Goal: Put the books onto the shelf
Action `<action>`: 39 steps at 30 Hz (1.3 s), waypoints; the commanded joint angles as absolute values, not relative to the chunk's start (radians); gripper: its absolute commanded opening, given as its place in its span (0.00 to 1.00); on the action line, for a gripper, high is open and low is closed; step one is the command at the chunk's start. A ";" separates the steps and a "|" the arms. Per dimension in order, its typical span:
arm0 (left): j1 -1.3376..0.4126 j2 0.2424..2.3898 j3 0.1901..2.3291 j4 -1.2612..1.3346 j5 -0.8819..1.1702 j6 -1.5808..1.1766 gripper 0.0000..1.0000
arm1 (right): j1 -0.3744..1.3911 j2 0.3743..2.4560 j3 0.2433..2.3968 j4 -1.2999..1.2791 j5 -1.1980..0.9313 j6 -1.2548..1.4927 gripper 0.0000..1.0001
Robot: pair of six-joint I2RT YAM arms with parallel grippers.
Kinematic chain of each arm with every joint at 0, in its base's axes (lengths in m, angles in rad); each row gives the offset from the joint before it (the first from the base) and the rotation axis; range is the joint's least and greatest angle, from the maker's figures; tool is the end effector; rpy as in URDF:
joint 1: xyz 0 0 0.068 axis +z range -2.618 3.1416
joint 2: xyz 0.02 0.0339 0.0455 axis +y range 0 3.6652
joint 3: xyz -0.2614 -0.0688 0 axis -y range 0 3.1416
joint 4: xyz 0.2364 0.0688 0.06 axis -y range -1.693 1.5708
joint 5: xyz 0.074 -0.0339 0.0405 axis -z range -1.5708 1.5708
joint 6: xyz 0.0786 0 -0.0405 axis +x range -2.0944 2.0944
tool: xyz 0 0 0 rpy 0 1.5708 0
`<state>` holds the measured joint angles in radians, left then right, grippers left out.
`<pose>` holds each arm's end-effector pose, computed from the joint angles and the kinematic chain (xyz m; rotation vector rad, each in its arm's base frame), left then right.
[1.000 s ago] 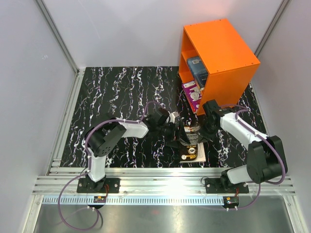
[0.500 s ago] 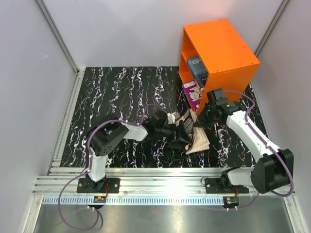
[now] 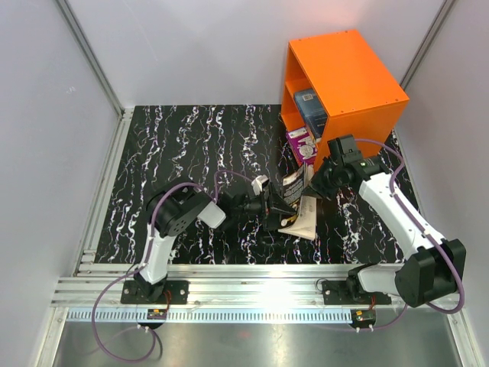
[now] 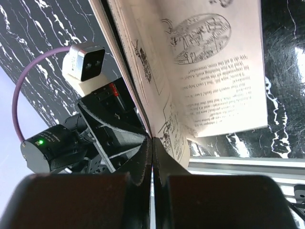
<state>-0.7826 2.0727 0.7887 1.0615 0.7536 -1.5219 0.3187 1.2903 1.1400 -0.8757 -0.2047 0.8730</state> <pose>0.2445 -0.3190 0.1039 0.1492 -2.3489 1.9992 0.2501 0.0993 0.2595 0.6711 2.6451 0.6595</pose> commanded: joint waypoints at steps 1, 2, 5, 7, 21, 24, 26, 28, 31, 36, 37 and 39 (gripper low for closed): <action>-0.778 2.095 0.779 1.276 0.707 -1.608 0.95 | 0.324 1.256 1.137 -0.862 -0.276 0.913 0.00; -0.775 2.098 0.772 1.281 0.700 -1.611 0.95 | 0.322 1.253 1.129 -0.859 -0.279 0.913 0.00; -0.769 2.092 0.762 1.278 0.692 -1.605 0.90 | 0.322 1.255 1.105 -0.854 -0.293 0.908 0.00; -0.762 2.091 0.765 1.276 0.690 -1.603 0.76 | 0.322 1.269 1.066 -0.847 -0.307 0.904 0.00; -0.758 2.100 0.825 1.249 0.710 -1.594 0.00 | 0.322 1.253 0.827 -0.856 -0.258 0.836 0.00; -0.758 2.056 0.863 1.043 0.738 -1.473 0.00 | 0.322 1.244 0.859 -0.902 -0.235 0.821 0.39; -0.758 1.976 0.920 0.836 0.726 -1.341 0.00 | 0.322 1.238 0.906 -0.964 -0.201 0.812 0.89; -0.750 1.925 0.960 0.524 0.681 -1.153 0.00 | 0.322 1.223 0.946 -1.014 -0.157 0.805 1.00; -0.714 1.862 1.018 0.329 0.624 -1.039 0.00 | 0.324 1.186 1.041 -1.109 -0.112 0.788 1.00; -0.634 1.775 1.135 0.054 0.542 -0.847 0.00 | 0.322 1.123 1.202 -1.282 -0.042 0.762 1.00; -0.623 1.767 1.150 0.022 0.541 -0.822 0.00 | 0.322 1.117 1.221 -1.302 -0.026 0.762 1.00; -0.597 1.755 1.180 -0.020 0.560 -0.773 0.00 | 0.322 1.100 1.261 -1.337 0.020 0.750 1.00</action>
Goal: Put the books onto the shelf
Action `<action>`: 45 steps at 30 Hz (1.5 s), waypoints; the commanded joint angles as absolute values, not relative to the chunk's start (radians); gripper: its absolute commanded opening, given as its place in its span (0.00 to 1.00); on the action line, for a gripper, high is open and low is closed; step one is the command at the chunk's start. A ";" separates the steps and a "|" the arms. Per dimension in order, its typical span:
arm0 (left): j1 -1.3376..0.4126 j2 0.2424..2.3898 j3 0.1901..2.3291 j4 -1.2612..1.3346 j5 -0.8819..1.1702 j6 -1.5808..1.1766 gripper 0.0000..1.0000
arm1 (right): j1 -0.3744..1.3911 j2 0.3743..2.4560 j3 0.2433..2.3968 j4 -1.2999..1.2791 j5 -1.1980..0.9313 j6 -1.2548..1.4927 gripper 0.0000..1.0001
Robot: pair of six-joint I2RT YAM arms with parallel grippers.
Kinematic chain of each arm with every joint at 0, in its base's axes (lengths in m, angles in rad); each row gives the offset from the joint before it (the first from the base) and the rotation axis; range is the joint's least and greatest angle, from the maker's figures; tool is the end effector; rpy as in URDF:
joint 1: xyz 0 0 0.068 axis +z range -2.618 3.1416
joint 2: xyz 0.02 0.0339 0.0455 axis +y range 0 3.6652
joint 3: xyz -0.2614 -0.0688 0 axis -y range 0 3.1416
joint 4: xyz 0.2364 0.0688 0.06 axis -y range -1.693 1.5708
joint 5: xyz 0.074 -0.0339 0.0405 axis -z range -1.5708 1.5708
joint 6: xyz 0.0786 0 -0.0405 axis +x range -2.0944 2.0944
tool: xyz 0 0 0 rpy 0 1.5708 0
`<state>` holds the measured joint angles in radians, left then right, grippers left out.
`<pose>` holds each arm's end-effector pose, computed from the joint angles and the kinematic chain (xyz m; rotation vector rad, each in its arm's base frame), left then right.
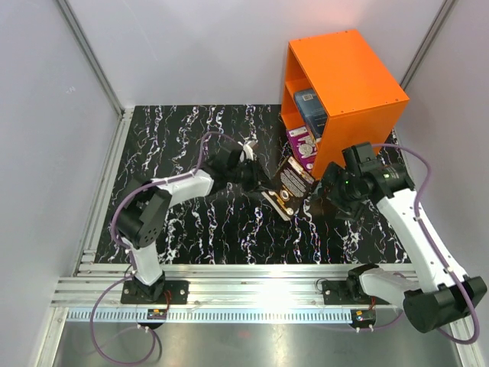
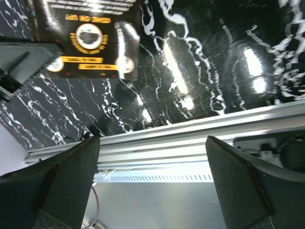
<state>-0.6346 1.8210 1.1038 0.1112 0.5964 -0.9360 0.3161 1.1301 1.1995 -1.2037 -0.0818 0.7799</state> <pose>0.3093 -0.2825 0.1774 0.0222 2.4925 -1.4461 0.1924 0.0697 0.2881 0.6146 2.7123 0.4185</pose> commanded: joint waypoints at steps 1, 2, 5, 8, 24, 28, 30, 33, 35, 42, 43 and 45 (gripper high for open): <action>-0.568 1.740 1.193 -0.023 0.572 -0.769 0.00 | 0.322 1.095 1.267 -1.360 0.032 0.749 1.00; -0.554 1.736 1.203 -0.025 0.578 -0.762 0.00 | 0.322 1.091 1.272 -1.371 0.041 0.744 1.00; -0.500 1.735 1.227 -0.008 0.612 -0.768 0.00 | 0.321 1.080 1.285 -1.399 0.069 0.735 1.00; -0.460 1.759 1.252 0.115 0.650 -0.831 0.00 | 0.324 1.088 1.308 -1.425 0.100 0.726 1.00; -0.448 1.982 1.432 0.408 0.675 -1.104 0.00 | 0.322 1.100 1.345 -1.480 0.170 0.698 1.00; -0.466 2.058 1.589 0.307 0.626 -1.075 0.00 | 0.322 1.103 1.350 -1.485 0.176 0.695 1.00; -0.468 2.095 1.597 0.345 0.603 -1.126 0.00 | 0.322 1.100 1.345 -1.485 0.173 0.695 1.00; -0.480 2.143 1.588 0.472 0.529 -1.240 0.00 | 0.322 1.101 1.328 -1.474 0.163 0.698 1.00; -0.494 2.135 1.556 0.527 0.402 -1.290 0.00 | 0.322 1.107 1.321 -1.468 0.155 0.698 1.00; -0.633 2.132 1.742 0.217 0.028 -1.292 0.00 | 0.322 1.095 1.286 -1.466 0.138 0.706 1.00; -0.650 2.167 1.785 0.180 -0.036 -1.296 0.00 | 0.322 1.097 1.278 -1.463 0.134 0.707 1.00; -0.690 2.213 1.854 0.072 -0.073 -1.322 0.00 | 0.322 1.097 1.272 -1.460 0.126 0.706 1.00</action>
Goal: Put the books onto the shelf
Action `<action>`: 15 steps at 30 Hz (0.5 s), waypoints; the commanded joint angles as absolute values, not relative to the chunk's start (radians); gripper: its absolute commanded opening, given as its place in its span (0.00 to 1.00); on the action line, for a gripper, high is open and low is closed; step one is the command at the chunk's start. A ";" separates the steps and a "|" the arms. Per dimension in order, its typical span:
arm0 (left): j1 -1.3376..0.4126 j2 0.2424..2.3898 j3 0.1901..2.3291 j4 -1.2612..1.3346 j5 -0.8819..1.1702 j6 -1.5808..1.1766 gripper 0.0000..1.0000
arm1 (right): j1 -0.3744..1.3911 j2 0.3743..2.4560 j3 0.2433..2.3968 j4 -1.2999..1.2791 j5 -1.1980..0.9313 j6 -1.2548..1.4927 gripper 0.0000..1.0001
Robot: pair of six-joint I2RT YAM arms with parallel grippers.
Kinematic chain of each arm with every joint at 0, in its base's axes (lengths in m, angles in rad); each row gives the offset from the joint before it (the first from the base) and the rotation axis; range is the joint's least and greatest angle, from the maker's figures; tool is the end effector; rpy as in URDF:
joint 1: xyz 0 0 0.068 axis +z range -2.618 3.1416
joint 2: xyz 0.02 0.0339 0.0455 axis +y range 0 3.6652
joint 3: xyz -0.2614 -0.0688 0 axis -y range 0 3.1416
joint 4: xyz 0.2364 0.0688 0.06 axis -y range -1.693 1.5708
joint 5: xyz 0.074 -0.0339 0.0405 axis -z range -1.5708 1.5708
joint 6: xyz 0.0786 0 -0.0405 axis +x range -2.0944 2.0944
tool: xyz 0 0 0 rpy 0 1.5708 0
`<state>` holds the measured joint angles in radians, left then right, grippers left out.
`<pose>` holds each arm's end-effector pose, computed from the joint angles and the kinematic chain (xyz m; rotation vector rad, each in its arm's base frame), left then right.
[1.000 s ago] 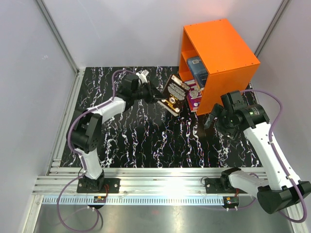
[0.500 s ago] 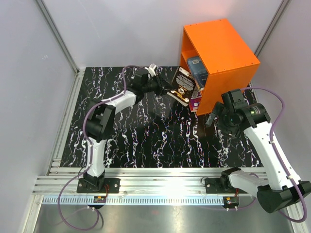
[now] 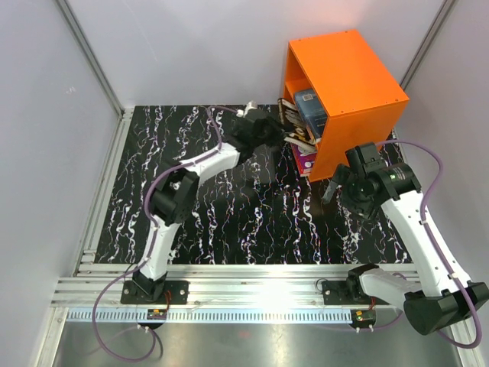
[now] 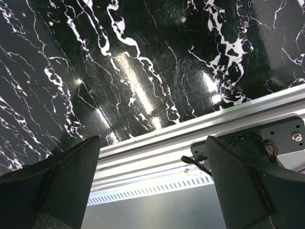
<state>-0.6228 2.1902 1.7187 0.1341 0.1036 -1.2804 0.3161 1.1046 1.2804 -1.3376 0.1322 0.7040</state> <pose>0.4446 -0.3293 0.2220 -0.6228 2.0716 -1.3131 0.1792 0.0477 0.3080 0.5606 2.6607 0.1182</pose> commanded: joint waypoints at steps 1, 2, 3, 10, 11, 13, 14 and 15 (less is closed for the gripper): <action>-0.701 2.235 1.911 0.046 -0.101 -1.328 0.00 | 0.322 1.097 1.270 -1.460 0.121 0.707 1.00; -0.709 2.264 1.925 0.028 -0.106 -1.330 0.00 | 0.322 1.095 1.267 -1.463 0.118 0.707 1.00; -0.718 2.270 1.933 0.029 -0.107 -1.338 0.00 | 0.322 1.092 1.266 -1.466 0.120 0.707 1.00; -0.730 2.293 1.841 0.098 -0.028 -1.333 0.00 | 0.322 1.060 1.235 -1.483 0.120 0.698 1.00; -0.730 2.308 1.853 0.095 -0.008 -1.328 0.00 | 0.322 1.057 1.233 -1.483 0.120 0.698 1.00; -0.742 2.332 1.850 0.080 0.018 -1.315 0.00 | 0.322 1.055 1.233 -1.482 0.115 0.698 1.00; -0.749 2.329 1.845 0.069 0.018 -1.306 0.00 | 0.322 1.055 1.232 -1.482 0.112 0.696 1.00; -0.759 2.324 1.826 0.069 0.017 -1.302 0.00 | 0.322 1.055 1.232 -1.483 0.112 0.696 1.00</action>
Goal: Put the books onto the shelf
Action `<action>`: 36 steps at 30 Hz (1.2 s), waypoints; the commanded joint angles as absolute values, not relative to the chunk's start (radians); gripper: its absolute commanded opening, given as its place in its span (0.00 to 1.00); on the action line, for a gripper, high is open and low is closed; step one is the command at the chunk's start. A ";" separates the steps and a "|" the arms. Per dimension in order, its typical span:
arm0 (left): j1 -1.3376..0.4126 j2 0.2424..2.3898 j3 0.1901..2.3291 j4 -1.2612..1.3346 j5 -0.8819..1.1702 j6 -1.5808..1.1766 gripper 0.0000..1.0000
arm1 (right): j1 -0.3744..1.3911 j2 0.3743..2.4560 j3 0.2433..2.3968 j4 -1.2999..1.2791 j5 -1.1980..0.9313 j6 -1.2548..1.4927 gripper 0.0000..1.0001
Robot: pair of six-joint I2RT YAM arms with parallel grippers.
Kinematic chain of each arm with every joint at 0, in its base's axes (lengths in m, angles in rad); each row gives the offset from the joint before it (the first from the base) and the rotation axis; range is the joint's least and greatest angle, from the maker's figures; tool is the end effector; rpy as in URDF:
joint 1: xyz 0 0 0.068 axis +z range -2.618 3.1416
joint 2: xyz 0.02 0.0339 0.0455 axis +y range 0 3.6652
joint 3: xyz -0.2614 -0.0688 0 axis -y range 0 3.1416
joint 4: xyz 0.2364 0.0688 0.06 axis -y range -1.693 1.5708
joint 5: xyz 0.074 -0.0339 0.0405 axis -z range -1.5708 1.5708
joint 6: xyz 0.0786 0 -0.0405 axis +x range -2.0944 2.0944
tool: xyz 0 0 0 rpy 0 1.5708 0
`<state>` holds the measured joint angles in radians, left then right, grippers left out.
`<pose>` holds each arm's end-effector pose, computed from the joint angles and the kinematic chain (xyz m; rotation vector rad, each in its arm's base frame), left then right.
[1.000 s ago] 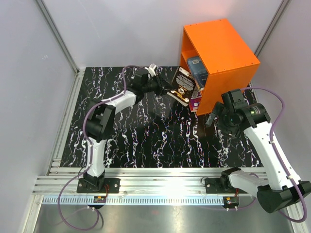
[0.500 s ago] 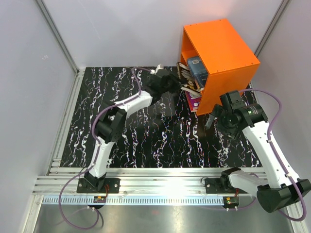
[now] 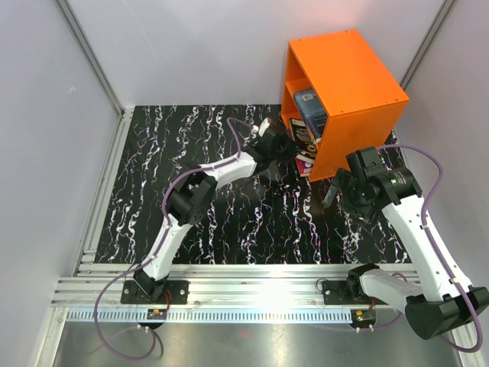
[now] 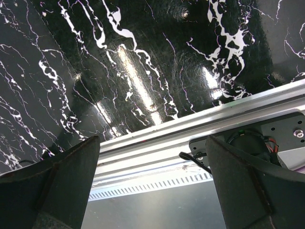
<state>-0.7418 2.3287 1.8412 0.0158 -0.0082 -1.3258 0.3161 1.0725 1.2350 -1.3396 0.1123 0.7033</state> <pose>0.4226 -0.3864 0.1763 -0.6670 2.1989 -1.2045 0.1710 0.0466 0.3001 0.5575 2.6839 0.1322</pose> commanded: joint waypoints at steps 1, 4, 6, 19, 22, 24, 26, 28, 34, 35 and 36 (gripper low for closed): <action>-0.764 2.324 1.825 0.066 0.020 -1.299 0.00 | 0.322 1.052 1.229 -1.480 0.110 0.696 1.00; -0.782 2.333 1.865 0.003 0.031 -1.276 0.00 | 0.322 1.048 1.221 -1.474 0.101 0.696 1.00; -0.795 2.332 1.876 -0.029 0.031 -1.255 0.00 | 0.322 1.048 1.218 -1.471 0.092 0.699 1.00; -0.825 2.309 1.922 -0.178 0.029 -1.186 0.69 | 0.322 1.028 1.192 -1.447 0.064 0.727 1.00; -0.827 2.333 1.973 -0.215 0.051 -1.167 0.72 | 0.322 1.026 1.190 -1.442 0.058 0.732 1.00; -0.825 2.338 2.008 -0.233 0.054 -1.144 0.73 | 0.322 1.023 1.189 -1.442 0.054 0.733 1.00; -0.827 2.333 2.020 -0.264 0.043 -1.120 0.74 | 0.322 1.023 1.189 -1.440 0.052 0.739 1.00; -0.825 2.309 2.017 -0.294 0.040 -1.105 0.77 | 0.322 1.020 1.192 -1.442 0.052 0.739 1.00; -0.795 2.201 1.869 -0.386 0.005 -1.055 0.78 | 0.322 1.012 1.190 -1.447 0.057 0.749 1.00; -0.779 2.175 1.844 -0.394 0.003 -1.049 0.78 | 0.322 1.012 1.189 -1.445 0.057 0.750 1.00; -0.770 2.160 1.823 -0.400 0.003 -1.043 0.78 | 0.322 1.012 1.189 -1.445 0.057 0.752 1.00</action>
<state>-0.8013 2.2818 1.8774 -0.3603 0.0010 -1.0897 0.3161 1.0267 1.1896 -1.3426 0.0589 0.7338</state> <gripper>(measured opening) 0.777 0.994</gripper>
